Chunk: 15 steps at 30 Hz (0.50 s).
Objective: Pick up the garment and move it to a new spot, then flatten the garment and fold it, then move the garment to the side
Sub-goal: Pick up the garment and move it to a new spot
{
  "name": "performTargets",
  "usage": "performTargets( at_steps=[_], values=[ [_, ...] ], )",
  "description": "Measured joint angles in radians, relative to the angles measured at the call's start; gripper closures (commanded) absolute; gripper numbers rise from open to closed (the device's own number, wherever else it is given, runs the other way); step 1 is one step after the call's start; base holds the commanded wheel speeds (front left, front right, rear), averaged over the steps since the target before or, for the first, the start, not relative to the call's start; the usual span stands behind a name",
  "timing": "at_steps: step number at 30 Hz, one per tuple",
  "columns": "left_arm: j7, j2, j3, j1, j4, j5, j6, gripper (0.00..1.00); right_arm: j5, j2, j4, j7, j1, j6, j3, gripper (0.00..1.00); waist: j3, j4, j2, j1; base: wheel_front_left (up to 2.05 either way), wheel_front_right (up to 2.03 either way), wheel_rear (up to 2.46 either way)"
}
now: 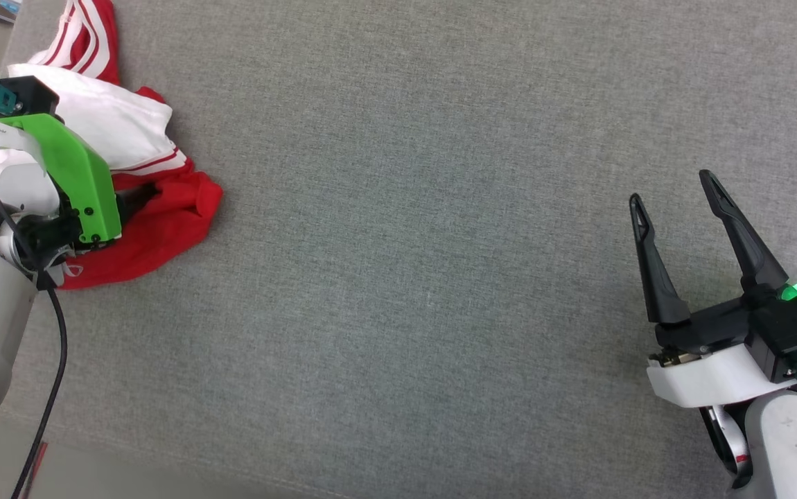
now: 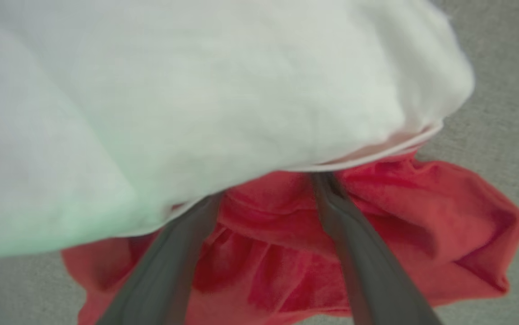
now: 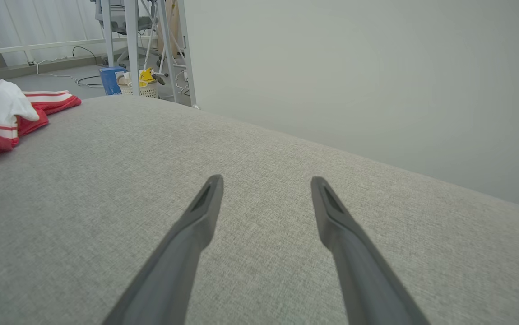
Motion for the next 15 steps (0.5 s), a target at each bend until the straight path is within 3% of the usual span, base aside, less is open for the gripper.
performTargets(
  at_steps=[1, 2, 15],
  values=[
    [-0.008, 0.0, -0.006, 0.0, 0.004, -0.002, 0.0, 0.0, 0.002, 0.0, 0.002, 0.0, 0.0, 0.0, 0.002, 0.0, -0.001, -0.001, 0.0, 0.0, 0.0, 0.0, 0.0],
    [-0.073, 0.018, -0.05, -0.004, -0.011, -0.009, 0.0, 1.0, 0.007, 0.004, 0.01, 0.0, 0.0, 0.0, 0.001, 0.0, -0.018, -0.006, -0.0001, 0.0, 0.0, 0.0, 0.0],
    [-0.303, 0.072, -0.205, -0.085, -0.134, 0.075, 0.0, 1.0, 0.035, 0.049, 0.04, 0.0, 0.014, 0.0, 0.003, 0.0, -0.136, 0.011, -0.0001, 0.0, 0.0, 0.0, 0.0]
  ],
)
